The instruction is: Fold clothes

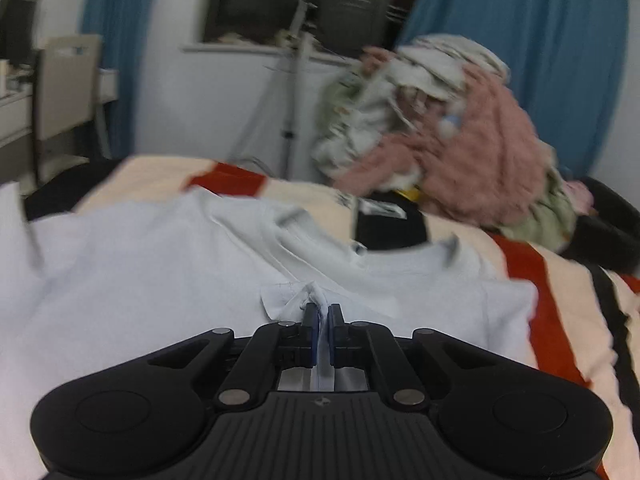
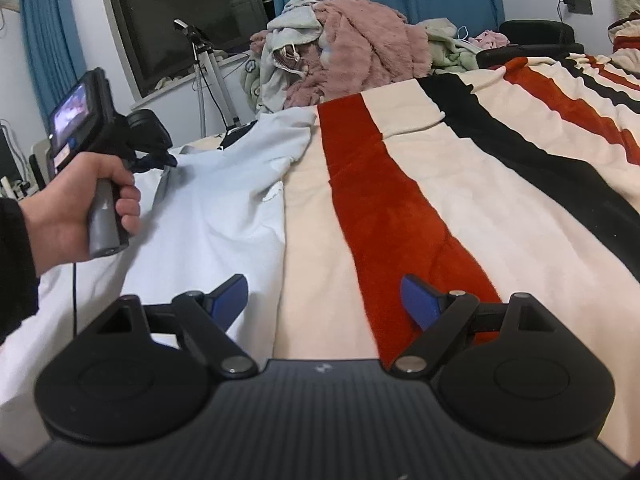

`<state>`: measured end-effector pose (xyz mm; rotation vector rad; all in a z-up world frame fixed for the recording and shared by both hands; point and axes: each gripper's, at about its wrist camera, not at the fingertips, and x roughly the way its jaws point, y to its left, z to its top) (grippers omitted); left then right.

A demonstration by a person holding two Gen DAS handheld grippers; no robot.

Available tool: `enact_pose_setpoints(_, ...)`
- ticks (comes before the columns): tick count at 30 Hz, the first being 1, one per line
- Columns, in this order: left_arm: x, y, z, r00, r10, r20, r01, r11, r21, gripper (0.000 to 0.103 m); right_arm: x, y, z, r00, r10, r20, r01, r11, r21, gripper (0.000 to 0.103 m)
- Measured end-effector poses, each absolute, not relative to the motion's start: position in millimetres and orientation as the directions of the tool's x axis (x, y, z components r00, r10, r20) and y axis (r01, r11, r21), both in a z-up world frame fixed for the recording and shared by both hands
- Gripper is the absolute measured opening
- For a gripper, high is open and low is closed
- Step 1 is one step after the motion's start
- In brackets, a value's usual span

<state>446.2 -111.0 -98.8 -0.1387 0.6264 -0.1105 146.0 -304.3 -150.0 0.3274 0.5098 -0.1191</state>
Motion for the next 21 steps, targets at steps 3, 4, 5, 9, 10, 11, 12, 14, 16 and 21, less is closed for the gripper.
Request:
enact_pose_setpoints(3,423,-99,-100,0.793,-0.183,-0.581,0.076,0.976,-0.204,0.037,145,-302,-147,0.875,-0.043,-0.482,0.186,0.949,0.253,0.085)
enact_pose_setpoints(4,412,-92,-99,0.785,-0.205,-0.585,0.082,0.970,-0.231,0.041,144,-301,-147,0.878,-0.045,-0.477,0.183,0.952,0.247,0.085)
enact_pose_setpoints(5,399,-84,-98,0.775,-0.230,-0.589,0.088,0.961,-0.260,0.044,144,-301,-145,0.880,-0.046,-0.472,0.180,0.953,0.243,0.085)
enact_pose_setpoints(9,331,-54,-90,0.736,-0.313,-0.601,0.124,0.934,-0.335,0.057,140,-301,-139,0.891,-0.049,-0.451,0.170,0.958,0.231,0.085)
enact_pose_setpoints(10,307,-48,-88,0.735,-0.321,-0.598,0.128,0.931,-0.343,0.061,139,-300,-137,0.894,-0.048,-0.445,0.165,0.959,0.229,0.085)
enact_pose_setpoints(11,282,-42,-85,0.735,-0.329,-0.593,0.132,0.927,-0.350,0.069,138,-300,-134,0.897,-0.048,-0.439,0.160,0.962,0.222,0.085)
enact_pose_setpoints(12,257,-37,-84,0.728,-0.350,-0.590,0.145,0.919,-0.366,0.071,136,-299,-132,0.901,-0.049,-0.430,0.153,0.965,0.212,0.085)
enact_pose_setpoints(14,208,-27,-81,0.707,-0.398,-0.585,0.175,0.899,-0.400,0.071,132,-298,-127,0.907,-0.047,-0.418,0.143,0.969,0.200,0.085)
enact_pose_setpoints(16,165,-19,-85,0.665,-0.436,-0.607,0.179,0.881,-0.437,0.071,128,-298,-123,0.911,-0.043,-0.411,0.134,0.971,0.197,0.085)
enact_pose_setpoints(21,83,-4,-102,0.563,-0.500,-0.658,0.175,0.850,-0.496,0.070,107,-295,-104,0.920,-0.041,-0.389,0.126,0.973,0.194,0.085)
